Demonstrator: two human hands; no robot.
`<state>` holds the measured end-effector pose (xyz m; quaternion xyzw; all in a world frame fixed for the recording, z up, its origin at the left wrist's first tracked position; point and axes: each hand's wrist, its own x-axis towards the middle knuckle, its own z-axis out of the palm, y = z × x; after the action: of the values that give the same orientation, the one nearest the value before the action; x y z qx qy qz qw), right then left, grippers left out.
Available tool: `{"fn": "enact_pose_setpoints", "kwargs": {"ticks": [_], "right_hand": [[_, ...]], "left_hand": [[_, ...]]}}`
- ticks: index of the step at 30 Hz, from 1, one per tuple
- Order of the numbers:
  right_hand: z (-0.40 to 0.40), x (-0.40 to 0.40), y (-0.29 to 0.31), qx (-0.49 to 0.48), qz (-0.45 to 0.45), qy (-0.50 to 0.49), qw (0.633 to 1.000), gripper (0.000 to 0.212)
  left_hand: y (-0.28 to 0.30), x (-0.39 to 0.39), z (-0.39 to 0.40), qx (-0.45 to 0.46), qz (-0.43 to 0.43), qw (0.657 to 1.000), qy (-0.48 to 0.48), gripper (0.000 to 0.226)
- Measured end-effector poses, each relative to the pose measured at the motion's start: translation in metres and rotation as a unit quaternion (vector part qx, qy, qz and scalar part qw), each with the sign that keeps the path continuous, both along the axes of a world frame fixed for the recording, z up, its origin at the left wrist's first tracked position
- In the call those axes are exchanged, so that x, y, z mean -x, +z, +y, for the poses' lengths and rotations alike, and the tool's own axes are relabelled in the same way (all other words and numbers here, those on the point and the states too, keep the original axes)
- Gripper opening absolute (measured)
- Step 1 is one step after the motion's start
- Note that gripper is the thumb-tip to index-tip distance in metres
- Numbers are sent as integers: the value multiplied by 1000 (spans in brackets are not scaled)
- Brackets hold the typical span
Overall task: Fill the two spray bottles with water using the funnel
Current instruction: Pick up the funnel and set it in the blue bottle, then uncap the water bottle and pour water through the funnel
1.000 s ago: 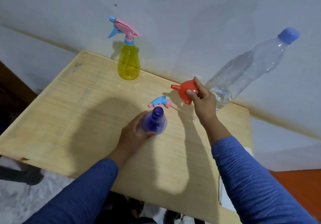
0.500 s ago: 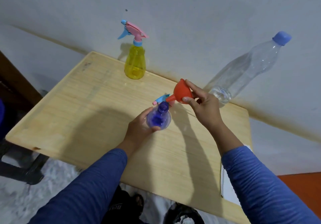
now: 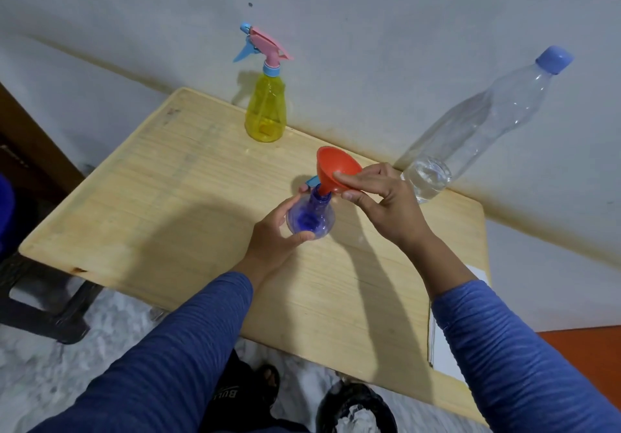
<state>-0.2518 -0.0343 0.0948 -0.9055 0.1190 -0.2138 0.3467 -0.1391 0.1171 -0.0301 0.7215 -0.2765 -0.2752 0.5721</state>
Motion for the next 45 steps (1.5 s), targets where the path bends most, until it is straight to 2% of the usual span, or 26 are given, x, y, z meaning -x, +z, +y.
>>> {"fn": "enact_pose_setpoints", "kwargs": {"ticks": [7, 16, 21, 23, 25, 28, 31, 35, 38, 41, 45], "right_hand": [[1, -4, -9, 33, 18, 23, 999, 26], [5, 3, -4, 29, 34, 39, 998, 38], [12, 6, 16, 5, 42, -27, 999, 44], [12, 5, 23, 19, 57, -74, 995, 40], [9, 4, 32, 38, 97, -121, 987, 39], [3, -1, 43, 77, 197, -171, 962, 45], [1, -6, 55, 89, 283, -214, 931, 50], [8, -11, 75, 120, 371, -262, 883, 51], [17, -13, 99, 129, 384, -303, 863, 50], [22, -10, 123, 141, 369, -338, 854, 47], [22, 0, 156, 155, 348, -392, 837, 49]], "left_hand": [[-2, 1, 1, 5, 20, 1000, 13, 74], [0, 0, 0, -3, -1, 1000, 9, 75], [2, -6, 4, -45, 4, 999, -27, 100], [4, -11, 8, -80, -14, 996, -44, 98], [16, -21, 12, -116, -58, 989, -68, 87], [39, -46, 16, -210, -140, 963, -95, 69], [67, -78, 14, -304, -204, 924, -113, 64], [123, -104, 2, -370, -312, 861, -154, 50], [172, -106, -13, -373, -403, 815, -185, 45], [213, -100, -30, -333, -488, 782, -199, 43], [261, -78, -54, -277, -544, 763, -215, 45]]}}
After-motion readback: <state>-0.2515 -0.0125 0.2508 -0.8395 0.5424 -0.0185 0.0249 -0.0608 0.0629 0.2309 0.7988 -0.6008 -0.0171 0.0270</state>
